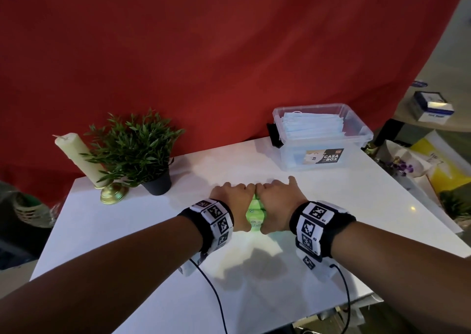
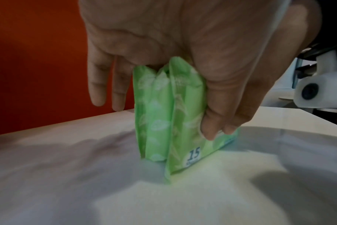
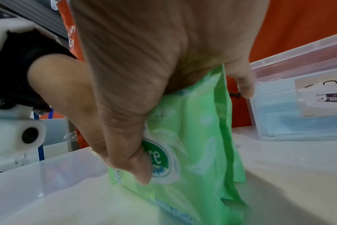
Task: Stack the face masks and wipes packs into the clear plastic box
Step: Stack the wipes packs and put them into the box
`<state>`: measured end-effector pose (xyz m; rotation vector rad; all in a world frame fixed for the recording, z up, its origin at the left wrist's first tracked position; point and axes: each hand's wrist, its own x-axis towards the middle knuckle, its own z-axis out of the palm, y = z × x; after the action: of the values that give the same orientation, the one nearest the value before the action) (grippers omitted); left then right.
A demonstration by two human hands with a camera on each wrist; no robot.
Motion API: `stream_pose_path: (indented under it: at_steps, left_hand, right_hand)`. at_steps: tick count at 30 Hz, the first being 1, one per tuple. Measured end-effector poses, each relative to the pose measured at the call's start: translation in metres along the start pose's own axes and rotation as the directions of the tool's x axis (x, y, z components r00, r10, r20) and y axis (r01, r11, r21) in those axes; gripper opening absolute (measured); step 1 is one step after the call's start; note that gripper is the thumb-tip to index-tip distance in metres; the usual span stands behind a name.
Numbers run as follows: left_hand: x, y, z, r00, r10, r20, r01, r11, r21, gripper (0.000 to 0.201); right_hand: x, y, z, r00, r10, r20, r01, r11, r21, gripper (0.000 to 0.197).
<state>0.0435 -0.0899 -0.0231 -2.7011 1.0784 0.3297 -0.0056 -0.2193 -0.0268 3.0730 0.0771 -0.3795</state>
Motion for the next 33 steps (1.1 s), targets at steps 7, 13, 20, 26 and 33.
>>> stream_pose_path:
  at_steps: [7,13,20,26,33]
  left_hand:
    - [0.021,-0.004,-0.062,0.996,0.036,-0.082,-0.038,0.999,-0.018,0.066]
    - [0.055,-0.007,-0.143,0.942,-0.089,-0.323,-0.006,0.959,-0.282,0.074]
    - [0.125,0.012,-0.179,0.955,-0.1,-0.28,-0.006,0.935,-0.354,0.076]
    - [0.179,0.025,-0.174,0.983,-0.108,-0.151,0.012,0.849,-0.529,0.088]
    - [0.218,0.038,-0.178,0.975,-0.194,0.106,0.182,0.433,-0.883,0.077]
  right_hand:
    - [0.0,0.038,-0.051,0.995,-0.026,-0.095,0.033,0.997,0.075,0.06]
    - [0.017,0.112,-0.134,0.963,0.035,-0.265,-0.018,0.998,0.067,0.06]
    - [0.042,0.177,-0.161,0.97,0.068,-0.235,-0.075,0.997,-0.024,0.05]
    - [0.064,0.218,-0.145,0.989,0.076,-0.129,-0.073,0.997,0.025,0.052]
    - [0.08,0.247,-0.13,0.998,0.0,0.063,-0.006,0.996,0.09,0.074]
